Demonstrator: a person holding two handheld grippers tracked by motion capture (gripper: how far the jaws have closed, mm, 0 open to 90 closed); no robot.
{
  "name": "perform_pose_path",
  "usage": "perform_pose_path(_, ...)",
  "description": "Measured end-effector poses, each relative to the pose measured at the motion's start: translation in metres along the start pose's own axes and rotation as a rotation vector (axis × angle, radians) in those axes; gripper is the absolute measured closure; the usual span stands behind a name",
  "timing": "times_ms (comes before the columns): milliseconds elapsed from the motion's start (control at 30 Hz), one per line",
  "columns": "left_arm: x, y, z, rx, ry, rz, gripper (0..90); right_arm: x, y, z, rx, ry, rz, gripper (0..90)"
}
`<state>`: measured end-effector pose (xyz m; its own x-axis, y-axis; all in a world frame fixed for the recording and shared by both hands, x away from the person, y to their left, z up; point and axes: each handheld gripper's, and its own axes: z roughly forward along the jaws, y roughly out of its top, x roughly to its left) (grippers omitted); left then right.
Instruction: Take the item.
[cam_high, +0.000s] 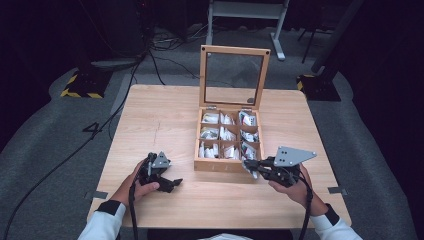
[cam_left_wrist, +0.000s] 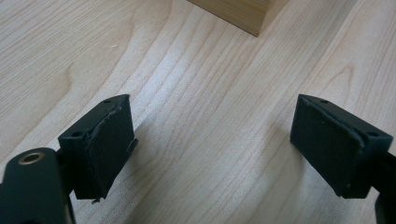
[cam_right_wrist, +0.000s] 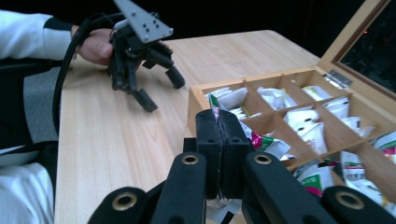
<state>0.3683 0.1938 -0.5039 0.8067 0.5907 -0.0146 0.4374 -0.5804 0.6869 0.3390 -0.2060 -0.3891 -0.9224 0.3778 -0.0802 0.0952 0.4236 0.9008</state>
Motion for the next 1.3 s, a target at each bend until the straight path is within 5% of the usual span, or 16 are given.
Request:
perform_pose_path(300, 0.0, 0.0, 0.0, 0.0, 0.0, 0.0, 13.9, 0.007, -0.006, 0.016, 0.043, 0.048, -0.011, 89.2)
perform_pose_path(933, 0.0, 0.0, 0.0, 0.0, 0.003, -0.004, 13.9, 0.012, -0.034, 0.058, 0.192, 0.087, -0.02, 88.7)
perform_pose_path(1300, 0.0, 0.0, 0.0, -0.001, 0.003, -0.004, 13.9, 0.019, -0.042, 0.072, 0.232, 0.103, -0.029, 86.9)
